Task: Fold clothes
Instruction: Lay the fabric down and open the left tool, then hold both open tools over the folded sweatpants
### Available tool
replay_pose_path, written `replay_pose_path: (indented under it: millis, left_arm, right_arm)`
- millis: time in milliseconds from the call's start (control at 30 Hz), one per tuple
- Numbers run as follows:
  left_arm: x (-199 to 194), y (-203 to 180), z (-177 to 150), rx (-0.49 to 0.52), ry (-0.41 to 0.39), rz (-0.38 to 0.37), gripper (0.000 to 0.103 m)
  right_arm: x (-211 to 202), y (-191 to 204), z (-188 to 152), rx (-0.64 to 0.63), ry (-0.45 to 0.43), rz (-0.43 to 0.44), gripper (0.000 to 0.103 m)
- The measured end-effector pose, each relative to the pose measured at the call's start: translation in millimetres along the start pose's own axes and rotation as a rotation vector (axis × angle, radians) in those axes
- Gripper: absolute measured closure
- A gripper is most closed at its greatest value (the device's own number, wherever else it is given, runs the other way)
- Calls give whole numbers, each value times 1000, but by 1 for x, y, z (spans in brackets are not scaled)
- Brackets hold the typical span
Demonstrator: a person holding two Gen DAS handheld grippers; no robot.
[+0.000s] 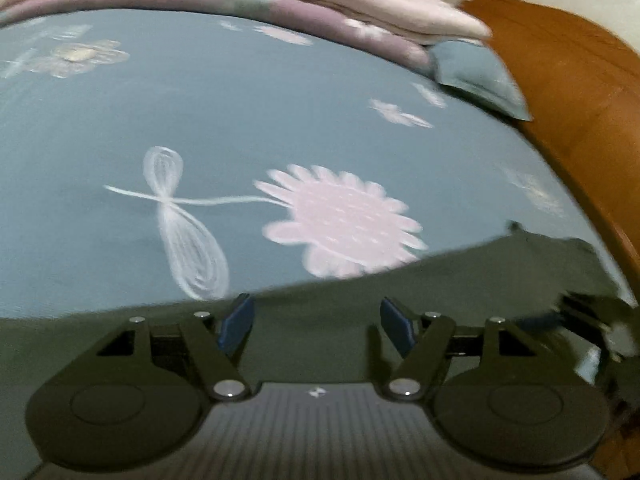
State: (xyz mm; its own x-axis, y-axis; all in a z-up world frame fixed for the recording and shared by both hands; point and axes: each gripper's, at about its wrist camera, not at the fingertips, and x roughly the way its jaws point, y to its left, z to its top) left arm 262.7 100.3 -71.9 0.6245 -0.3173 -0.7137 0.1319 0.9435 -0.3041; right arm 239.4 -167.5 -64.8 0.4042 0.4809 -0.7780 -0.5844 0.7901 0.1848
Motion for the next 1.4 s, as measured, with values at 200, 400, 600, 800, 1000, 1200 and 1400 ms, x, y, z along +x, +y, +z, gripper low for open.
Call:
replay_pose_path:
  millis: [200,400,600,800,1000,1200,1400]
  left_arm:
    - [-17,-36,5,40,-7,-83,30]
    - [-6,-83,-11,109,52,-222,29]
    - [22,-102,-24,122,128,-191,29]
    - [12,-108,-24,118,120,-178,29]
    - [11,-113,-40,118,182,-172,29]
    - [-8,-110,-41,76,175,-144,29]
    - [-10,-93,-55,11,237,-54,27]
  right_arm:
    - [-5,-3,0,28,-28,18,0]
    - [-38,-15,-5,50,-73,-29,0]
    - [-61,-45,-25,101,-57,-183,0]
    - [-59,-81,-52,203,17,-283,0]
    - [-56,-85,-57,196,-2,-265,0]
    - [-58,-90,-60,186,-16,-240,0]
    - [-57,-92,-61,176,-26,-228,0]
